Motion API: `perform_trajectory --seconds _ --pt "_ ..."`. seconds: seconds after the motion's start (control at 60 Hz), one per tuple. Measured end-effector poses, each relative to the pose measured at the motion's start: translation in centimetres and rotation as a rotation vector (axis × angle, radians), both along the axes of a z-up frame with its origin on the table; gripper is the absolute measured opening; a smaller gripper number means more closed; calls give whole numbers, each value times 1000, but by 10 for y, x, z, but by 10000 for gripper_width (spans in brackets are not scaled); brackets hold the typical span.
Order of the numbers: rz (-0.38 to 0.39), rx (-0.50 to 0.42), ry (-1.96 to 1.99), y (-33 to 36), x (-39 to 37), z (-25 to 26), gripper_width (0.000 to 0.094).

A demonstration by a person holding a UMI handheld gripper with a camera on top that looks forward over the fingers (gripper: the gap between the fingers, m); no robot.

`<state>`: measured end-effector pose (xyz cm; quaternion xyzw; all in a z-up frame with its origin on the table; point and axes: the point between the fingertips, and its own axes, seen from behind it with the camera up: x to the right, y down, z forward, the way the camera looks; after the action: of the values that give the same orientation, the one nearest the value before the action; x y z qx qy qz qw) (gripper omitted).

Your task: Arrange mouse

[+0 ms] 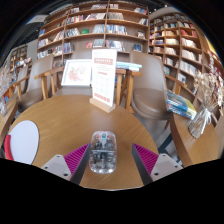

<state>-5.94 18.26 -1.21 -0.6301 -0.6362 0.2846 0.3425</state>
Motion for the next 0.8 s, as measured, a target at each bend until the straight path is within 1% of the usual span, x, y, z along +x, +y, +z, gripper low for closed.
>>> perform_trajectory --seconds 0.083,0.133,0.167,0.183,0.217,0.35,0.433,0.55,0.667,0.733,0.8 --pt "1 -10 2 -1 -3 -1 838" --pt "5 -24 1 -4 -4 -2 782" --pt "13 -44 -2 -8 -4 -3 707" --pt "21 -58 -6 -12 -4 -4 642" --pt "28 -73 -5 -15 -6 -3 463" --pt "-17 -43 -16 -12 -2 5 417" --pt "-8 -33 28 -26 1 32 414" --pt "45 -82 71 -77 4 81 413" --pt "132 -113 98 -146 7 115 413" --pt "170 -118 102 -186 9 119 413" --pt "197 -144 80 -227 10 107 412"
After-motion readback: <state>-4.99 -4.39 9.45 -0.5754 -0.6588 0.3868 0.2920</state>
